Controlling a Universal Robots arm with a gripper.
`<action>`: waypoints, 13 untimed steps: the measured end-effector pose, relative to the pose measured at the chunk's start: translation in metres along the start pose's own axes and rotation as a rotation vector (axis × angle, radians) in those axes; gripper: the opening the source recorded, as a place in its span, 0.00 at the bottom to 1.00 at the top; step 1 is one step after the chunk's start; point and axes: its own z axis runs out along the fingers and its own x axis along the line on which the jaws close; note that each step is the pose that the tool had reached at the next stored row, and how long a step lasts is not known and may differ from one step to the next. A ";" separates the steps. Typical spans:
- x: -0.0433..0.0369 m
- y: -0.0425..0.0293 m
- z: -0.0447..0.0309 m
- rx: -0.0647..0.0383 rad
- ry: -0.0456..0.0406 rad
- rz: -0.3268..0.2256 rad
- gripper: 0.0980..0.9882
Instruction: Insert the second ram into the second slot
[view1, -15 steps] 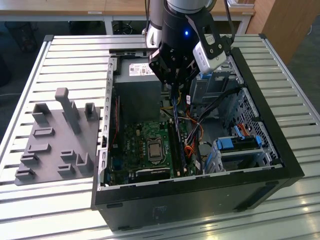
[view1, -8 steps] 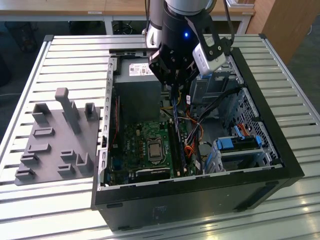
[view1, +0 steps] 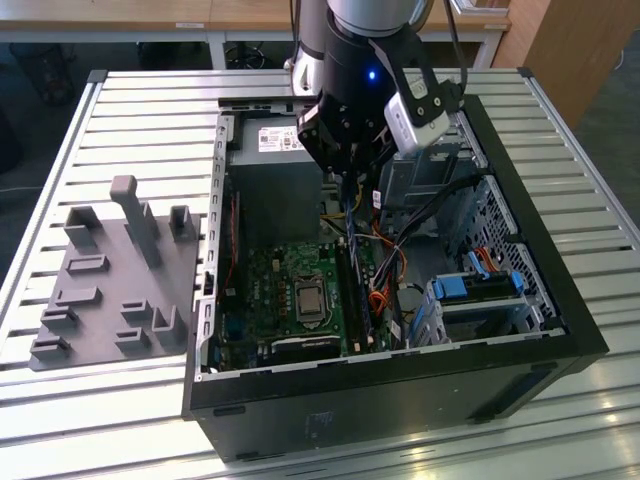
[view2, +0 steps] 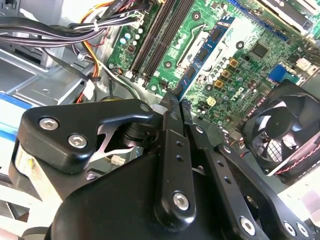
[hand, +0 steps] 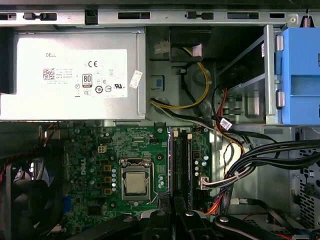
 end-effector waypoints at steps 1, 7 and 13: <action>0.0000 -0.0001 0.0009 0.000 0.0000 0.000 0.04; 0.0000 -0.0004 0.0056 0.001 0.0000 0.000 0.04; 0.0000 -0.0004 0.0088 0.001 0.0000 0.000 0.04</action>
